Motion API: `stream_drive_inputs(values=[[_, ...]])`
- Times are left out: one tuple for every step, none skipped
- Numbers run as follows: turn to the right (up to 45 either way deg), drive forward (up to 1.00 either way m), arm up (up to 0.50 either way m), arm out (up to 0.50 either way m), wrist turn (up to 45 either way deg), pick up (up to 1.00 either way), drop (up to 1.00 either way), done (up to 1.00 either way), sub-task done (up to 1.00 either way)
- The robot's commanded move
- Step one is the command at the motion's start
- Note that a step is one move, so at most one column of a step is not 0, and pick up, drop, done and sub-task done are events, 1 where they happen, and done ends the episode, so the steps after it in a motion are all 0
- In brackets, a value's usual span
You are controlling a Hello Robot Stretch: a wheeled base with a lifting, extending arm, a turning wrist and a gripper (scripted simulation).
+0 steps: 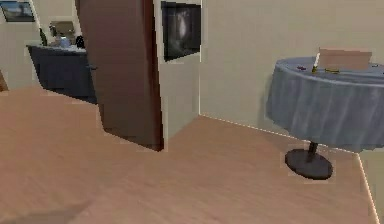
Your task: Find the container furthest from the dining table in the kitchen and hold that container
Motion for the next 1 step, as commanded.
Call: stream_drive_inputs(values=[[-42.0, 0.00, 0.00, 0.00, 0.0, 0.00, 0.00, 0.00, 0.00]])
